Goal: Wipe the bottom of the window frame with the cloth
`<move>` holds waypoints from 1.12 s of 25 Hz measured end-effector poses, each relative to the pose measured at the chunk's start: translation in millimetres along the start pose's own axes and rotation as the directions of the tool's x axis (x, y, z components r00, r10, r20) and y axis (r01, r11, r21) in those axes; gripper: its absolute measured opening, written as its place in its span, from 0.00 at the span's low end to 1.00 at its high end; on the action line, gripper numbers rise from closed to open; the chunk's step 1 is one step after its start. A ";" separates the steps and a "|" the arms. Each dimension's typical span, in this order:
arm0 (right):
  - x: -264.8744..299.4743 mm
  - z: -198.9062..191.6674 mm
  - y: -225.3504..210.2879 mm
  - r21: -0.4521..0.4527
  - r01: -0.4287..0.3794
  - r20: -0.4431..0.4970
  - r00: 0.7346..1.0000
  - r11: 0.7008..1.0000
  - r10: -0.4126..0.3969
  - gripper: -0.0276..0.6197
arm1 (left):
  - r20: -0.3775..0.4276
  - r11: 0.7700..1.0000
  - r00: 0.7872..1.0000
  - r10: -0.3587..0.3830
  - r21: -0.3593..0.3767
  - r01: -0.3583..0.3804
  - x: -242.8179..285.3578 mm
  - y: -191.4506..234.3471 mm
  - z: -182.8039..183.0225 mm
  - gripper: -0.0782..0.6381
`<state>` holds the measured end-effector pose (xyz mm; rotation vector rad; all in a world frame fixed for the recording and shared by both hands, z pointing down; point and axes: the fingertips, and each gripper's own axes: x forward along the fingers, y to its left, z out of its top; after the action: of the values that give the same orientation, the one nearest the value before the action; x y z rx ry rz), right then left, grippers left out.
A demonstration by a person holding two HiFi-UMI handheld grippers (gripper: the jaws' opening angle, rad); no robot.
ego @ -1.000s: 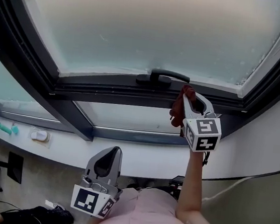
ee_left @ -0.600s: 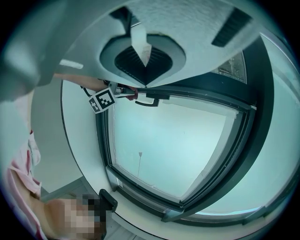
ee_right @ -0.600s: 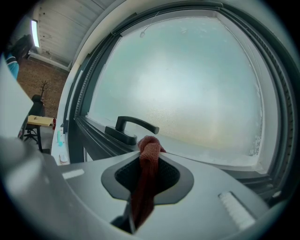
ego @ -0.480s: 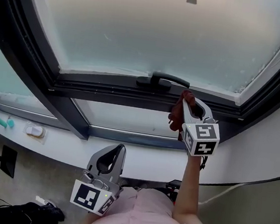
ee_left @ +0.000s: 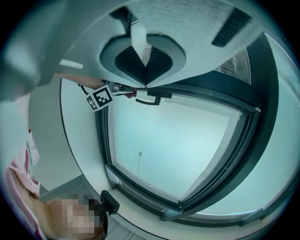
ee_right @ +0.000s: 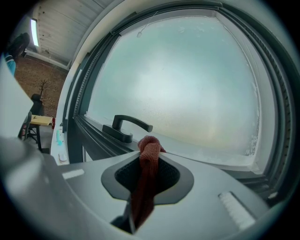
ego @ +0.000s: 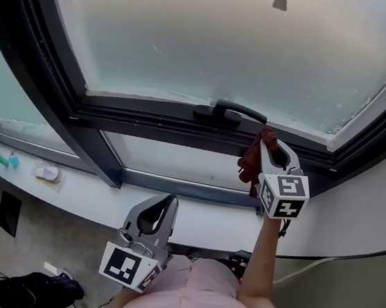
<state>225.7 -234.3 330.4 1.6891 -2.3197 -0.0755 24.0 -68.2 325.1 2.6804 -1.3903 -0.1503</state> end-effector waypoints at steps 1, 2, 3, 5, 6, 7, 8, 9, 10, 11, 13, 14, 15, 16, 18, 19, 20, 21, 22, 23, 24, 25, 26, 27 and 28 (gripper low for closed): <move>-0.6 -0.3 -1.4 -0.001 0.004 -0.001 1.000 1.000 -0.004 0.14 | -0.003 1.000 1.000 -0.005 -0.003 0.005 0.7 -1.0 -1.2 0.11; -1.1 -0.5 -2.9 -0.003 0.006 -0.003 1.000 1.000 -0.006 0.14 | -0.006 1.000 1.000 -0.010 -0.007 0.010 1.4 -2.0 -2.2 0.11; -1.3 -0.7 -4.3 -0.005 0.006 -0.007 1.000 1.000 -0.006 0.14 | -0.008 1.000 1.000 -0.015 -0.010 0.015 2.2 -2.9 -3.1 0.11; -1.6 -1.7 -6.5 -0.012 0.006 -0.019 1.000 1.000 -0.007 0.14 | -0.013 1.000 1.000 -0.022 -0.014 0.022 3.3 -4.5 -4.5 0.11; -1.9 -2.3 -7.6 -0.017 0.010 -0.026 1.000 1.000 -0.010 0.14 | -0.014 1.000 1.000 -0.024 -0.015 0.024 3.8 -5.3 -4.9 0.11; -2.4 -2.8 -9.0 -0.021 0.015 -0.029 0.999 1.000 -0.015 0.14 | -0.016 1.000 1.000 -0.027 -0.016 0.027 4.4 -6.2 -5.1 0.11; -3.1 -3.2 -10.5 -0.022 0.019 -0.030 0.999 1.000 -0.020 0.14 | -0.016 0.999 0.999 -0.029 -0.017 0.029 5.0 -7.4 -5.2 0.11; -4.0 -3.5 -12.2 -0.020 0.023 -0.029 0.999 1.000 -0.023 0.14 | -0.017 0.999 0.999 -0.032 -0.017 0.032 5.5 -8.6 -5.3 0.11; -4.9 -3.6 -13.9 -0.017 0.025 -0.028 0.999 1.000 -0.026 0.14 | -0.019 0.999 0.999 -0.033 -0.017 0.033 5.9 -9.5 -5.7 0.11; -5.6 -3.7 -15.4 -0.014 0.028 -0.026 0.999 1.000 -0.028 0.14 | -0.021 0.999 0.999 -0.034 -0.017 0.033 6.3 -10.0 -6.3 0.11; -6.8 -4.1 -17.4 -0.010 0.029 -0.025 0.999 1.000 -0.029 0.14 | -0.024 0.999 0.999 -0.031 -0.018 0.031 7.2 -10.0 -6.9 0.11; -7.3 -4.5 -17.7 -0.008 0.028 -0.024 0.999 1.000 -0.028 0.14 | -0.025 0.999 0.999 -0.030 -0.019 0.029 7.9 -9.9 -7.1 0.11; -7.7 -4.6 -17.8 -0.008 0.028 -0.023 0.999 1.000 -0.028 0.14 | -0.026 0.999 0.999 -0.029 -0.020 0.029 9.1 -10.0 -7.2 0.11; -8.0 -4.5 -17.7 -0.011 0.029 -0.022 0.999 1.000 -0.029 0.14 | -0.027 0.999 0.999 -0.030 -0.020 0.029 10.8 -10.3 -7.4 0.11; -8.2 -3.5 -17.1 -0.020 0.033 -0.017 0.999 0.999 -0.033 0.14 | -0.031 0.999 0.999 -0.034 -0.023 0.033 15.2 -11.6 -8.4 0.11; -8.2 -3.0 -16.7 -0.025 0.033 -0.014 0.999 0.999 -0.033 0.13 | -0.034 0.999 0.999 -0.037 -0.024 0.036 17.9 -12.7 -9.2 0.11; -8.3 -2.7 -16.3 -0.029 0.031 -0.011 0.999 0.999 -0.031 0.13 | -0.038 0.999 0.998 -0.041 -0.025 0.040 20.7 -13.9 -10.2 0.11; -8.4 -2.6 -15.9 -0.032 0.027 -0.009 1.000 0.999 -0.027 0.13 | -0.041 0.999 0.998 -0.046 -0.026 0.045 23.7 -15.2 -11.2 0.11; -8.5 -2.6 -15.6 -0.034 0.021 -0.008 1.000 0.999 -0.021 0.13 | -0.043 0.998 0.998 -0.050 -0.027 0.049 26.6 -16.6 -12.2 0.11; -8.5 -2.6 -15.5 -0.033 0.014 -0.006 1.000 0.999 -0.014 0.13 | -0.045 0.998 0.998 -0.054 -0.029 0.053 29.7 -18.1 -13.3 0.11; -8.4 -2.7 -15.9 -0.030 0.006 -0.004 1.000 1.000 -0.006 0.14 | -0.047 0.998 0.997 -0.058 -0.031 0.057 33.1 -19.6 -14.7 0.11; -8.2 -2.8 -17.0 -0.028 -0.001 -0.001 1.000 1.000 0.001 0.14 | -0.050 0.998 0.997 -0.062 -0.033 0.061 36.7 -21.3 -16.3 0.11; -8.0 -2.8 -18.5 -0.027 -0.006 0.002 1.000 1.000 0.006 0.14 | -0.052 0.997 0.996 -0.067 -0.035 0.065 40.3 -23.2 -18.2 0.11; -8.1 -3.1 -20.2 -0.026 -0.011 0.005 1.000 1.000 0.011 0.14 | -0.055 0.997 0.996 -0.072 -0.036 0.070 43.8 -25.6 -20.1 0.11; -8.6 -3.7 -22.4 -0.026 -0.015 0.007 1.000 1.000 0.015 0.14 | -0.057 0.997 0.995 -0.076 -0.037 0.074 47.2 -28.3 -21.7 0.11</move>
<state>249.8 -233.0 327.9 1.6621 -2.3258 -0.1081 77.0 -89.3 340.8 2.6870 -1.2594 -0.1012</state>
